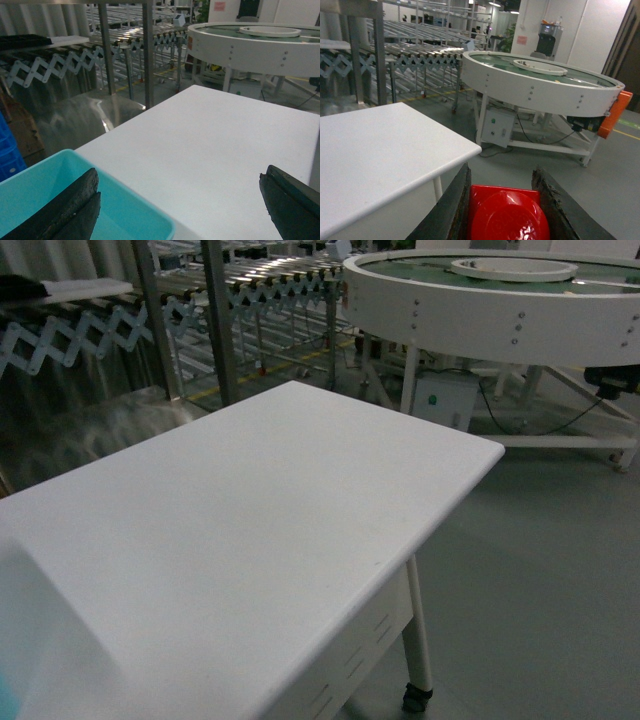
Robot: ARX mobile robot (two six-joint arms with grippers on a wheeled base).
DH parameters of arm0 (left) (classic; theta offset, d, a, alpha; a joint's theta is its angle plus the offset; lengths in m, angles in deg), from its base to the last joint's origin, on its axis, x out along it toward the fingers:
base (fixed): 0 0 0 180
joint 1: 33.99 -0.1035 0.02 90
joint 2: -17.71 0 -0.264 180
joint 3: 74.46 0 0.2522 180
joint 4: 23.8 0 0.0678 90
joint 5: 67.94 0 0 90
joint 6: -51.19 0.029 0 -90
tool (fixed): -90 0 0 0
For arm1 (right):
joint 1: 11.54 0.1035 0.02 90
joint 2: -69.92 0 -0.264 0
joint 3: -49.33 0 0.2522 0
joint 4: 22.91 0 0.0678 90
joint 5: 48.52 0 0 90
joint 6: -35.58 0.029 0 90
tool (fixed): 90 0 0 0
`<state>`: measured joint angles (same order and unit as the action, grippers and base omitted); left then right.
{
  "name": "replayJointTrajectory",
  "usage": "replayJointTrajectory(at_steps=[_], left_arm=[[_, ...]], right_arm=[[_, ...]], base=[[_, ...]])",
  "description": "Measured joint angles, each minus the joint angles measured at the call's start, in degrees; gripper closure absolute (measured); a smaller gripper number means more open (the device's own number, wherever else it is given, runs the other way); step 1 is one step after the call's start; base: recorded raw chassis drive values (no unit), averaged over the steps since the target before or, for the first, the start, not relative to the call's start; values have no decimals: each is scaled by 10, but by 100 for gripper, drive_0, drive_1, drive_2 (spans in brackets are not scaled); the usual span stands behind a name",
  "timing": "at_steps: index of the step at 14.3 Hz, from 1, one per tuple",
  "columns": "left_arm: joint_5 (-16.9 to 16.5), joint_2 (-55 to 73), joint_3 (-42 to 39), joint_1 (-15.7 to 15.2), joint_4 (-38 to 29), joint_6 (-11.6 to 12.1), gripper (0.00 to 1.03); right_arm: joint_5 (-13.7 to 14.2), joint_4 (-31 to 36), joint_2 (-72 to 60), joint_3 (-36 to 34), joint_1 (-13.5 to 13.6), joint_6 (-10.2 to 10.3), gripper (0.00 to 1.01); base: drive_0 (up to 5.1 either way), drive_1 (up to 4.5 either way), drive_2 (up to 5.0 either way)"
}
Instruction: Pick red block from blue box to shelf
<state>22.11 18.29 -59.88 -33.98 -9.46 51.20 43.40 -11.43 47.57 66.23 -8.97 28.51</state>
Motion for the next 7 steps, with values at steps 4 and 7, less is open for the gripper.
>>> replayJointTrajectory(at_steps=[4,7], left_arm=[[0,0,0,0,-4,0,5],[1,0,0,0,-3,0,5]], right_arm=[[0,1,3,0,0,0,72],[-1,0,3,0,0,0,72]], base=[[-46,-261,-172],[260,-599,-251]])
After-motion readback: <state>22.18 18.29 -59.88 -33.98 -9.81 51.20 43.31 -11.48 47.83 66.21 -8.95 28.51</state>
